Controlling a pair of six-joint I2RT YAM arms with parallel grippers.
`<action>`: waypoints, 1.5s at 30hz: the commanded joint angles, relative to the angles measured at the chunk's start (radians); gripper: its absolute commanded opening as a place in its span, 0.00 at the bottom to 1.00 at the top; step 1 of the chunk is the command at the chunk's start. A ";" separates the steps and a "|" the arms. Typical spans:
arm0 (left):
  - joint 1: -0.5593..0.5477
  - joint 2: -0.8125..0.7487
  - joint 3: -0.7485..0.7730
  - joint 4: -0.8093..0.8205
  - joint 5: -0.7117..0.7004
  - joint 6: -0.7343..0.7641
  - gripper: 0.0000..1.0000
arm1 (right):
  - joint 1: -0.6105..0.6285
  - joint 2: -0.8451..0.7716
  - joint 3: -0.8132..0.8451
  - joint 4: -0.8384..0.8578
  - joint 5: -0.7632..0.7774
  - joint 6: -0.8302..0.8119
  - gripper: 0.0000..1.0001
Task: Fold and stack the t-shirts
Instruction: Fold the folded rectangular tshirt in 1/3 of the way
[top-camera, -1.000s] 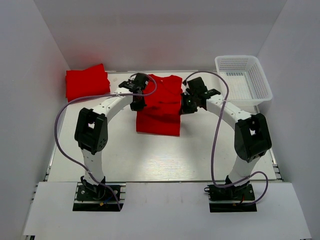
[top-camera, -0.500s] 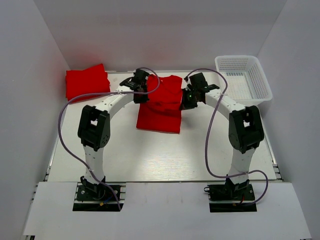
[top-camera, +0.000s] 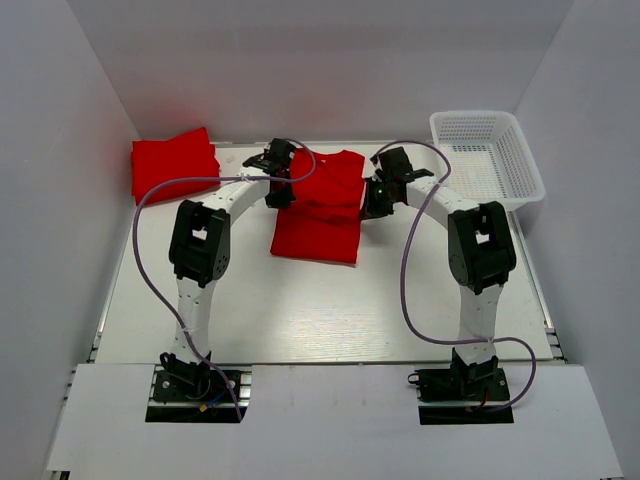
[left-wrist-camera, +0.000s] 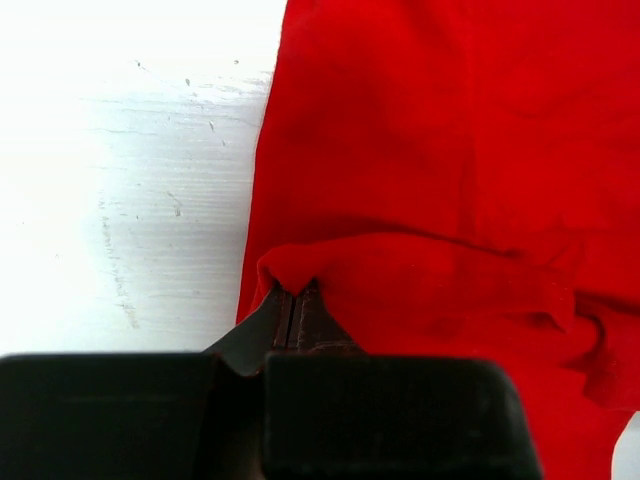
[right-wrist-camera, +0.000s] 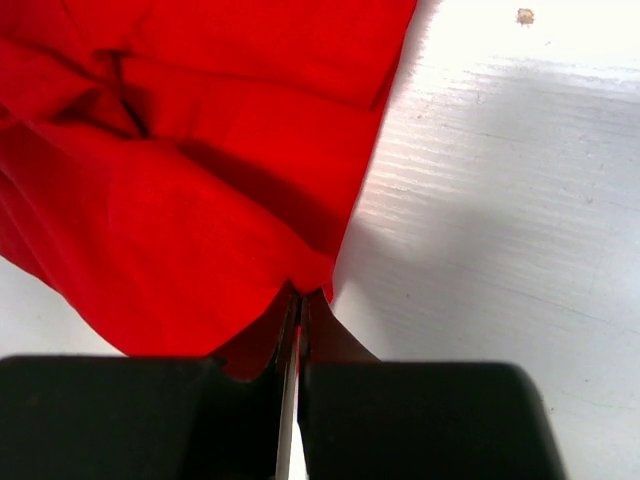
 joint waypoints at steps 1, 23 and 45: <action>0.016 -0.005 0.043 0.011 0.016 -0.006 0.00 | -0.011 0.004 0.049 0.056 -0.005 0.014 0.00; 0.108 0.133 0.352 0.079 0.077 -0.036 0.99 | -0.096 0.218 0.431 0.099 -0.095 0.103 0.90; 0.082 -0.475 -0.641 0.455 0.500 0.046 0.99 | 0.150 -0.055 0.031 0.084 -0.203 -0.293 0.90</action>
